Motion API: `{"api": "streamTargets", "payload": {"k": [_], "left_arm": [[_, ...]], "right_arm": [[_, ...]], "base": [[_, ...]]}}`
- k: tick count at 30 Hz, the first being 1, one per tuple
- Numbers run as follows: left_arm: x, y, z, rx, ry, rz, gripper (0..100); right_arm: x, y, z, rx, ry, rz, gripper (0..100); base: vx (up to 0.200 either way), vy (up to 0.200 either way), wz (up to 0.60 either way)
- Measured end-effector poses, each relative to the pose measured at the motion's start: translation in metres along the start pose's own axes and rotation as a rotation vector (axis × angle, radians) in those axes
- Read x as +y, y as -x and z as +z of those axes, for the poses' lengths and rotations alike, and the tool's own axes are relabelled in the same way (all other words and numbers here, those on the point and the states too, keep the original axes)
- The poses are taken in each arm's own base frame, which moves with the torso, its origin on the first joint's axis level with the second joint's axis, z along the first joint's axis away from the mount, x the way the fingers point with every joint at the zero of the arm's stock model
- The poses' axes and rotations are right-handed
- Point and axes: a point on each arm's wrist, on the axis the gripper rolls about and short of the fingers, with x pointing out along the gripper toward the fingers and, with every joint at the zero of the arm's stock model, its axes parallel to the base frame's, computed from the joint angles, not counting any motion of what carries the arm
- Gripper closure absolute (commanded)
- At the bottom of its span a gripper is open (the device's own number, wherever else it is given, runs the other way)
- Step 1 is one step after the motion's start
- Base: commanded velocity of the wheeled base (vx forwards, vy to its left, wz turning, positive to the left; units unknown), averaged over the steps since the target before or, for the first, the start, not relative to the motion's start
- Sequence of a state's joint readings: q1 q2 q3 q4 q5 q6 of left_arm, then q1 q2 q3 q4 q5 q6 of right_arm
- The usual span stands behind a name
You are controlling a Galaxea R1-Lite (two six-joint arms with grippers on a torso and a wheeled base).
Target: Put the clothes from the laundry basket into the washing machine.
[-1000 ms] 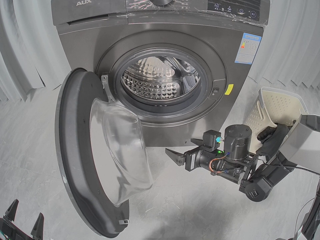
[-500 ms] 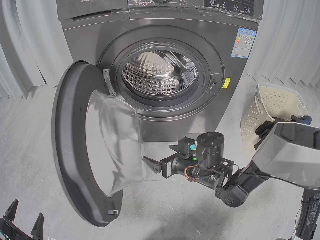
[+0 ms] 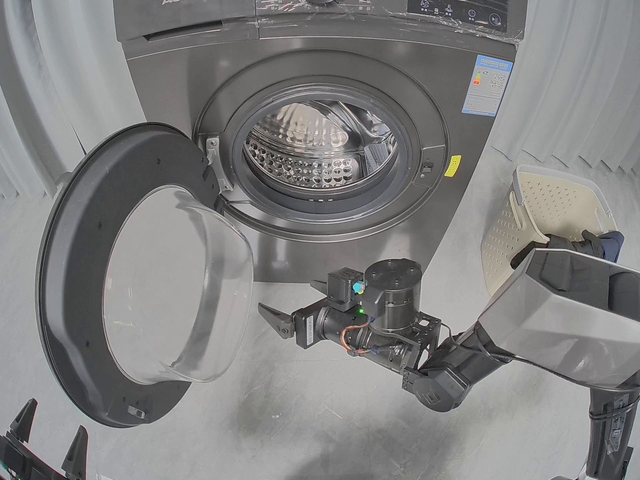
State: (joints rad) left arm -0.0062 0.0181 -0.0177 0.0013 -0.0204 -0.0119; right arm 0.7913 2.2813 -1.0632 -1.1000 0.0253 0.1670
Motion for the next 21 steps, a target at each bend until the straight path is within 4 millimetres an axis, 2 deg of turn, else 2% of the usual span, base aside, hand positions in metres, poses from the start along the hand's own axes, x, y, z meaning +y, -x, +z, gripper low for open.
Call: {"api": "streamTargets", "payload": {"k": [9,21], "left_arm": [[0.0,0.0,0.0,-0.001,0.0,0.001,0],[0.0,0.0,0.0,-0.001,0.0,0.0,0]], "right_arm": [[0.004,-0.024,0.005,-0.023,-0.002,0.012,0],[0.03,-0.068,-0.008,-0.087,-0.023,0.071,0]], "base": [[0.0,0.0,0.0],[0.0,0.0,0.0]]}}
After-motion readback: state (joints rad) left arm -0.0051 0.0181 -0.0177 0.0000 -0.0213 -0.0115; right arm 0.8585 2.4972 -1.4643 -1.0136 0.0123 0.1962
